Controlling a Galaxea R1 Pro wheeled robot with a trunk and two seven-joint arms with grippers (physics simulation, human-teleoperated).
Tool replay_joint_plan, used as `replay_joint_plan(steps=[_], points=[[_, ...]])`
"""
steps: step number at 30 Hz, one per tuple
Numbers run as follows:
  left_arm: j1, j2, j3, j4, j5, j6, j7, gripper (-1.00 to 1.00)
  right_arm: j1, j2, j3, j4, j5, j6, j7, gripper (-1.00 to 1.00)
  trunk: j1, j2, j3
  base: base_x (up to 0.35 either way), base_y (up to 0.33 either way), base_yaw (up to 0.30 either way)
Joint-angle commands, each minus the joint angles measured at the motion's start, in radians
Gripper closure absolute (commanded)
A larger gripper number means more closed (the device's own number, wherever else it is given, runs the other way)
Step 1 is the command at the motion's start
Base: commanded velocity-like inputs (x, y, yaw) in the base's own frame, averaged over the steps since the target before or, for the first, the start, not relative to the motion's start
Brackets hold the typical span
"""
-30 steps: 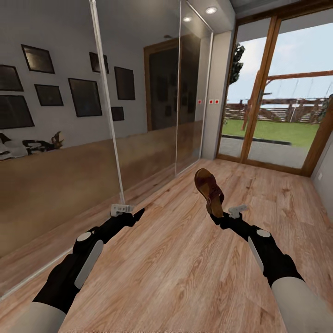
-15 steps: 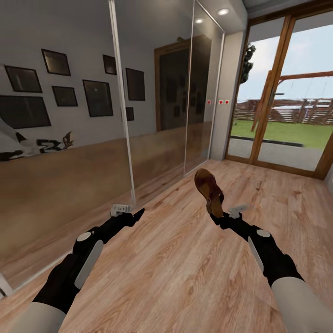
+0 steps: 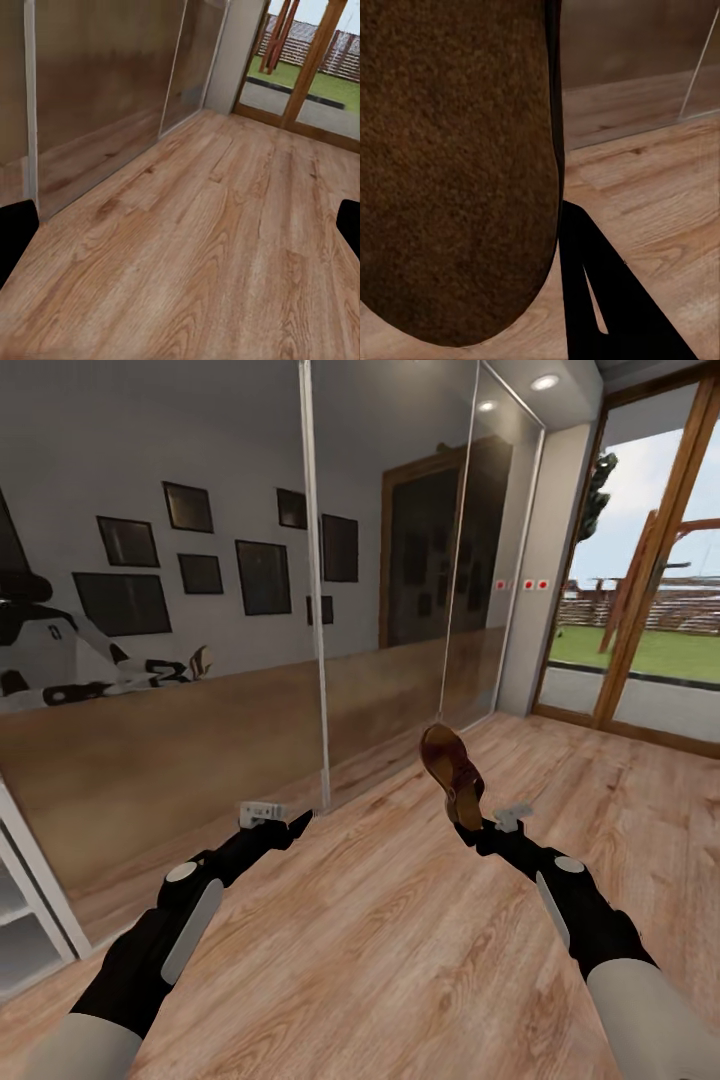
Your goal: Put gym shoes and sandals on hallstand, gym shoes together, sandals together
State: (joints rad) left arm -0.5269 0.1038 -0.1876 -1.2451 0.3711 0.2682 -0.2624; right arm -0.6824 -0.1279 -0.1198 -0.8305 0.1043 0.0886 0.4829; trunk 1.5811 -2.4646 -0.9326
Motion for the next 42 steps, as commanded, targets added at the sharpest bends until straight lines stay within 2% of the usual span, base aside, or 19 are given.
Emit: replay_joint_plan(steps=[1, 16, 26, 42], points=[[-0.001, 0.001, -0.001, 0.0, 0.011, 0.007, 0.0, -1.0, 0.0, 0.001, -0.004, -0.002, 0.006, 0.007, 0.006, 1.0, 0.0, 0.0, 0.0, 0.0, 0.0, 0.261], [-0.001, 0.001, -0.001, 0.0, 0.011, 0.007, 0.0, -1.0, 0.0, 0.001, -0.004, -0.001, 0.006, 0.007, 0.005, 1.0, 0.0, 0.0, 0.015, 0.0, 0.0, 0.247], [-0.001, 0.001, -0.001, 0.0, 0.011, 0.008, 0.0, -1.0, 0.0, 0.001, -0.003, -0.001, 0.006, 0.007, 0.005, 1.0, 0.0, 0.0, 0.026, -0.169, 0.0, 0.232], [-0.001, 0.001, -0.001, 0.0, 0.011, 0.008, 0.0, -1.0, 0.0, 0.001, -0.004, -0.001, 0.006, 0.007, 0.006, 1.0, 0.0, 0.0, 0.044, -0.01, 0.0, 0.232]])
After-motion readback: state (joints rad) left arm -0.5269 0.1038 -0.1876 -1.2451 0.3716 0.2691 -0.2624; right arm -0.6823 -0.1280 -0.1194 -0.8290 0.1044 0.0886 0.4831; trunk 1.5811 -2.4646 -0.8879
